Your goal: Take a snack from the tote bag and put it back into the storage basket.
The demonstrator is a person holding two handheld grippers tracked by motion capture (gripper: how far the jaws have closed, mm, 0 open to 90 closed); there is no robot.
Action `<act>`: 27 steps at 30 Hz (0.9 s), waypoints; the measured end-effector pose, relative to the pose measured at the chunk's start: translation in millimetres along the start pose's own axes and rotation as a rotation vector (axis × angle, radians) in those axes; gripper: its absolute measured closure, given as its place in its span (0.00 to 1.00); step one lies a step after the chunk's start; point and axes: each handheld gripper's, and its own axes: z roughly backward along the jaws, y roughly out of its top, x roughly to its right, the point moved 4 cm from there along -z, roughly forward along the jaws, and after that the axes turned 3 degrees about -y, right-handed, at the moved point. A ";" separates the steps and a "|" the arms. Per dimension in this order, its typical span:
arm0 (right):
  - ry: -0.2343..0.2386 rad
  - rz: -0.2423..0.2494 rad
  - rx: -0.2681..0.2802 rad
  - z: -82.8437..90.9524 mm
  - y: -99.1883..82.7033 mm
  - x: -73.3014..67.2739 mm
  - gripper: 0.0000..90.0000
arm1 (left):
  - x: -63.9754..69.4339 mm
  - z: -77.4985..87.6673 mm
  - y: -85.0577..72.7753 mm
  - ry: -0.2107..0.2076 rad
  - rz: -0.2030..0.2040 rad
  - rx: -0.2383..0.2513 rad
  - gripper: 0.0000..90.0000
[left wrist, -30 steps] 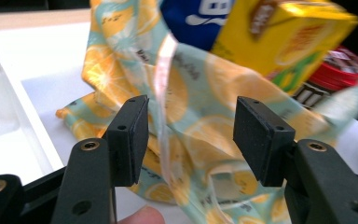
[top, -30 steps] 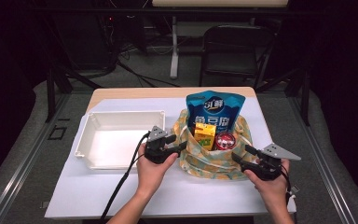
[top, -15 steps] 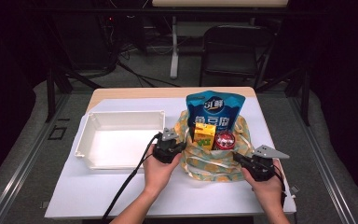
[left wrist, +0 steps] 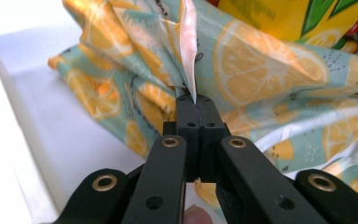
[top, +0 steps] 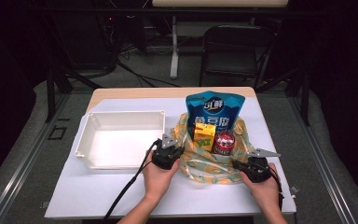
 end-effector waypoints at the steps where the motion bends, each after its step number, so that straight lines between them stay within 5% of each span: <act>1: -0.005 0.002 -0.007 -0.7 -0.6 0.8 1.00 | 0.3 -0.7 -2.2 0.001 -0.002 -0.003 1.00; 13: -0.003 -0.003 -0.024 -5.2 -2.7 3.5 1.00 | 5.3 -15.1 -27.6 0.072 -0.025 -0.086 1.00; 17: -0.020 0.002 -0.029 -6.2 -3.3 4.3 1.00 | 3.0 -17.1 -25.1 0.046 -0.006 -0.122 1.00; 22: -0.031 0.002 -0.003 2.4 -2.5 5.7 0.92 | 2.5 -6.2 -26.4 0.018 0.003 -0.082 0.95; 27: -0.003 0.003 0.104 32.2 4.4 4.4 0.80 | 5.5 17.9 -18.3 -0.008 -0.009 -0.010 0.80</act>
